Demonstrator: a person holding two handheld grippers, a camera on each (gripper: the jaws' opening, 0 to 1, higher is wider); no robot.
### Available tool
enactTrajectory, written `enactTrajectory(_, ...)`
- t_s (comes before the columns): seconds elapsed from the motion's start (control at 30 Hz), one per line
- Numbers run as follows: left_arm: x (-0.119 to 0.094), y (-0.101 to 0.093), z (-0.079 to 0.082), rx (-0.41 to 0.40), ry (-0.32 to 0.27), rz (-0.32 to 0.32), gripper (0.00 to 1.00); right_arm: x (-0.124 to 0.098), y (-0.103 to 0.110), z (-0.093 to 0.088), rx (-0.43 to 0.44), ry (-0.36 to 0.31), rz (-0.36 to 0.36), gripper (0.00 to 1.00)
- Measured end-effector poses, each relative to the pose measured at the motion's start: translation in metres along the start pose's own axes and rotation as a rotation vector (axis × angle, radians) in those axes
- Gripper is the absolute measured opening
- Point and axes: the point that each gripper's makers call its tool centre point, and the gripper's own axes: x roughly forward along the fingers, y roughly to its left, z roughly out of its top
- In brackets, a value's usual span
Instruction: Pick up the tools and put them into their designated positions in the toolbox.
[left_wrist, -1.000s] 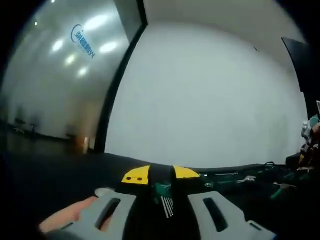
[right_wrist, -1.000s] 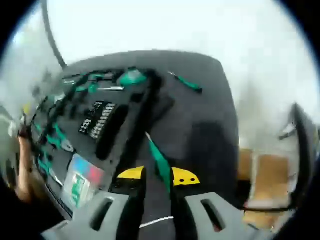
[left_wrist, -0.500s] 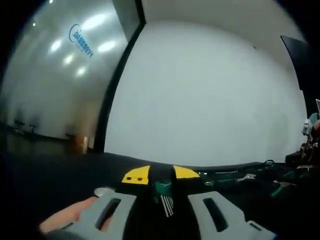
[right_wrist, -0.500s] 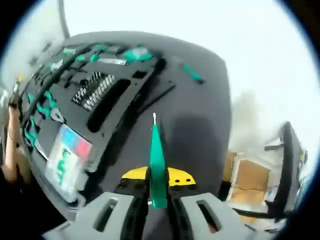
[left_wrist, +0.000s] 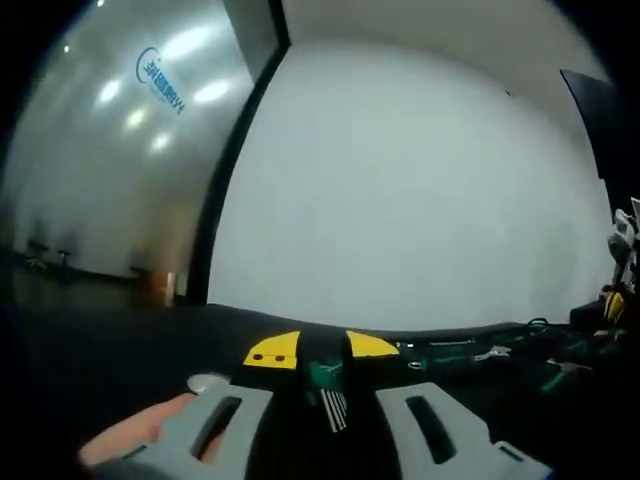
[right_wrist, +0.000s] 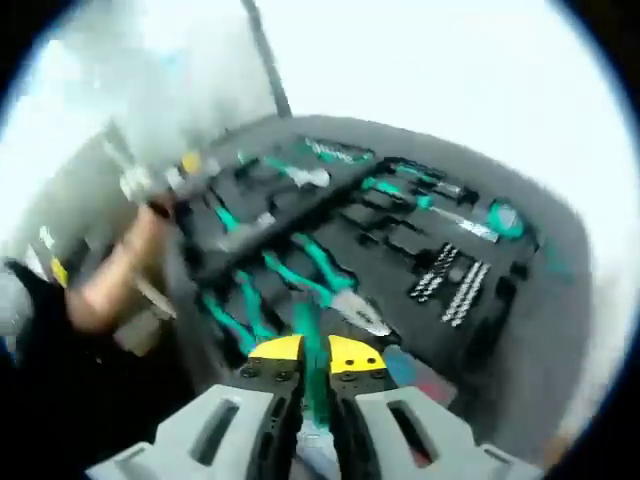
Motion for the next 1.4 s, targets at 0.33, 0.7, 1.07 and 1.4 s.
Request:
enactTrajectory(0.33,0.0,-0.003,0.0,0.009,0.002,-0.01,0.14,-0.051,0.004,-0.022,-0.36,0.047,-0.133,0.06)
enactTrajectory(0.7,0.0,-0.004,-0.001,0.015,0.012,-0.01,0.14,-0.027,0.028,-0.051,-0.434,0.115,-0.032,0.12)
enactTrajectory(1.07,0.002,-0.002,-0.006,0.018,0.032,-0.006,0.14,-0.031,0.021,-0.036,-0.736,0.167,-0.062,0.13)
enactTrajectory(1.4,0.002,0.001,-0.013,0.024,0.061,0.004,0.14,-0.01,0.02,-0.037,-0.838,0.171,0.086,0.09)
